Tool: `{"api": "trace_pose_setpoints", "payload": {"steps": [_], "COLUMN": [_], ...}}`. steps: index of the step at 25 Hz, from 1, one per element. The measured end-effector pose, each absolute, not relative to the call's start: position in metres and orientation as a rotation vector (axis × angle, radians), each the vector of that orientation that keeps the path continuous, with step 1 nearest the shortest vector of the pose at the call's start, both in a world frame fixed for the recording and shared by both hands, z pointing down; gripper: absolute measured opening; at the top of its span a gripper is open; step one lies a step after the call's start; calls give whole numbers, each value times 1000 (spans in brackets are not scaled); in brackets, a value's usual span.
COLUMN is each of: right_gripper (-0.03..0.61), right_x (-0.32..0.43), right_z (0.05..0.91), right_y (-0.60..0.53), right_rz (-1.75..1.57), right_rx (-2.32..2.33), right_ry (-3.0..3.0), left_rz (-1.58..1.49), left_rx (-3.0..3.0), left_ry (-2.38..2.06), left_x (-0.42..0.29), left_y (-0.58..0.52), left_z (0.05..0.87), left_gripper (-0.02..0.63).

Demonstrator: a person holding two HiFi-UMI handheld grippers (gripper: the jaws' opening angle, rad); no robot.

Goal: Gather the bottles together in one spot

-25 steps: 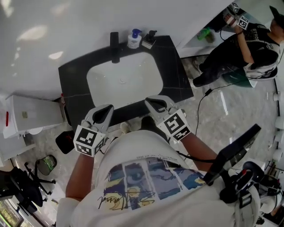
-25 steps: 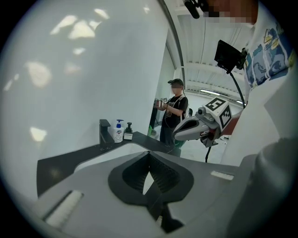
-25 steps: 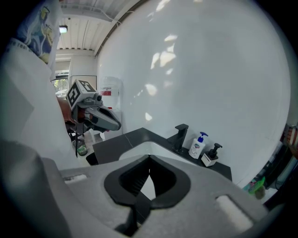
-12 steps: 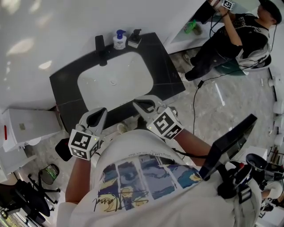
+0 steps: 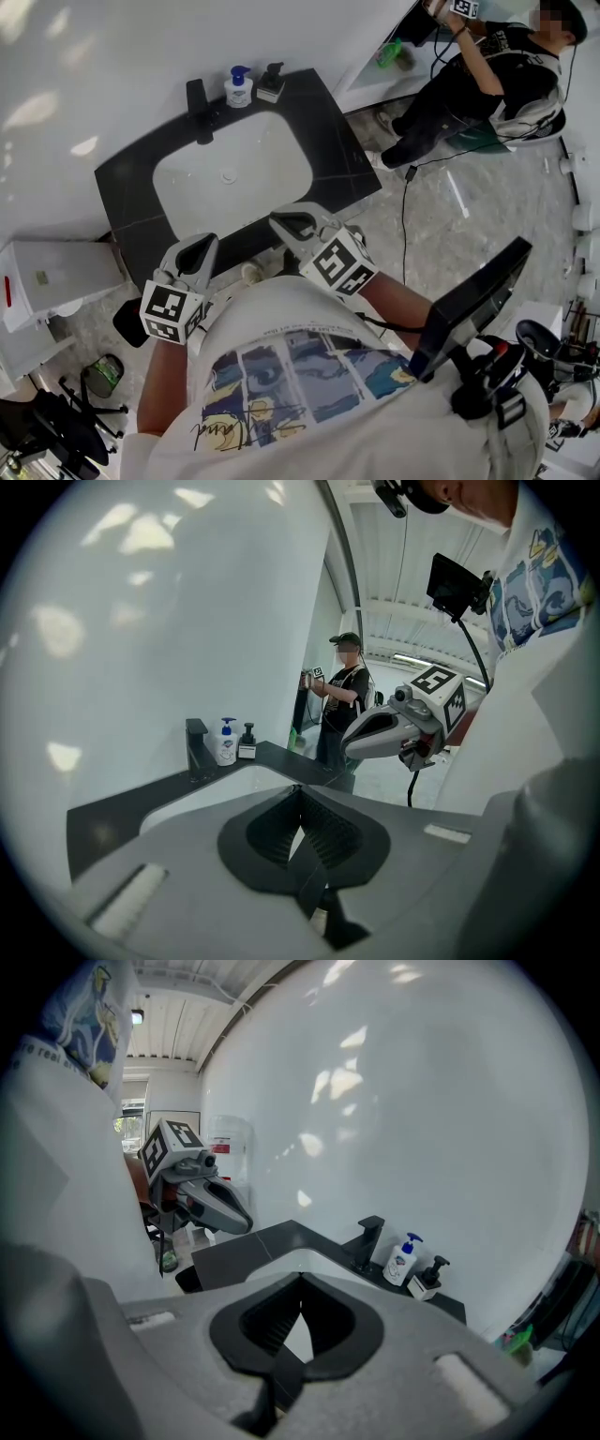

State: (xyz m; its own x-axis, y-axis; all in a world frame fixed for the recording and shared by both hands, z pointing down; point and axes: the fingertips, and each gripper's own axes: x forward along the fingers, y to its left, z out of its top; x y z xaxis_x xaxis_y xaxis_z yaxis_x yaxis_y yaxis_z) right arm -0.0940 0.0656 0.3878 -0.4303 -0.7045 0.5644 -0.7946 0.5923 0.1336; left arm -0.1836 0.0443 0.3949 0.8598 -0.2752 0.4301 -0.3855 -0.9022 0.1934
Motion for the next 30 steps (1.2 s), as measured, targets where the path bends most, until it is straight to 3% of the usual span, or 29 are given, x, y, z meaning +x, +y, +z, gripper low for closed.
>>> {"api": "trace_pose_setpoints", "payload": {"steps": [30], "right_gripper": [-1], "right_x": [-76], "right_z": [390], "right_y": [80], "right_rz": [178], "right_rx": [1217], "right_ry": [-2220], "left_rz": [618], "left_rx": [2777], "left_ry": [-447], "left_x": [-161], "left_y": [59], "left_z": [402], "left_gripper": [2]}}
